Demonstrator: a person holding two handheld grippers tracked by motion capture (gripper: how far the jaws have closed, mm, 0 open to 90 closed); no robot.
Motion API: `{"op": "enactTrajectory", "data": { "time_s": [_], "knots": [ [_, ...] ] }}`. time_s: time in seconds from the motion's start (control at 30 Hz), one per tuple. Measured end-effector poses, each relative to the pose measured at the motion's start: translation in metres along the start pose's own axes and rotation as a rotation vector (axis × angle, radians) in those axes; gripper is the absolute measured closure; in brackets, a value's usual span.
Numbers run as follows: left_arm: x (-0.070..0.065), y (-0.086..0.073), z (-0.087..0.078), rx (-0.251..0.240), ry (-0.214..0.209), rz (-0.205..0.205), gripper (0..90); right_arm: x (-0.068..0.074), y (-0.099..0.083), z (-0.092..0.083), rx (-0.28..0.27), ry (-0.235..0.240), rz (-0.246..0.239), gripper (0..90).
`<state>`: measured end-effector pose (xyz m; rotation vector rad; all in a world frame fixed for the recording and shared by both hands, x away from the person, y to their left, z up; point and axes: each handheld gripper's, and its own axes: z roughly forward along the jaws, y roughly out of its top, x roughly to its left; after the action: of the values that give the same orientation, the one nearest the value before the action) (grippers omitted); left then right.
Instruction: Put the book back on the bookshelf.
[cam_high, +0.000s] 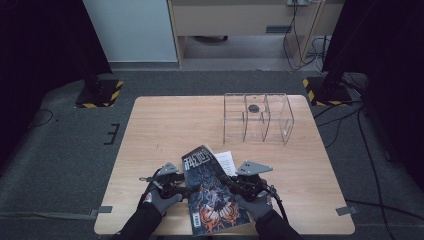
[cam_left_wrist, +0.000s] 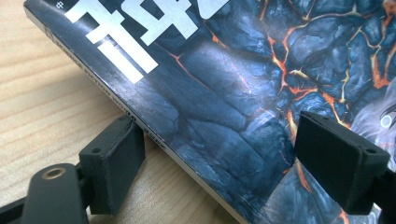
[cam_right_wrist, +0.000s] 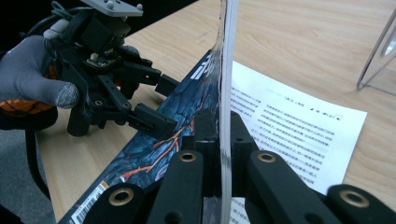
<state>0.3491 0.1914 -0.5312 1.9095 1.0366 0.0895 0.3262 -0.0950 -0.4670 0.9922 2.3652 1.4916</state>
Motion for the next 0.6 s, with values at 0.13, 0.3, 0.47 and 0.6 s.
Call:
{"op": "enactTrajectory", "data": {
  "time_s": [0.13, 0.3, 0.47, 0.6],
  "knots": [
    [-0.001, 0.001, -0.001, -0.019, -0.011, 0.002, 16.1, 0.0, 0.003, -0.005, -0.026, -0.001, -0.007, 86.7],
    [0.0, 0.001, 0.002, -0.021, -0.045, -0.019, 15.4, 0.0, 0.003, -0.007, -0.037, -0.003, -0.013, 86.7],
    [0.0, 0.003, 0.008, -0.015, -0.057, -0.03, 16.9, 0.0, 0.002, -0.006, -0.034, -0.003, -0.013, 86.7],
    [0.0, 0.003, 0.01, -0.009, -0.06, -0.043, 19.3, -0.001, 0.001, -0.006, -0.03, -0.001, -0.012, 86.7]
  ]
}}
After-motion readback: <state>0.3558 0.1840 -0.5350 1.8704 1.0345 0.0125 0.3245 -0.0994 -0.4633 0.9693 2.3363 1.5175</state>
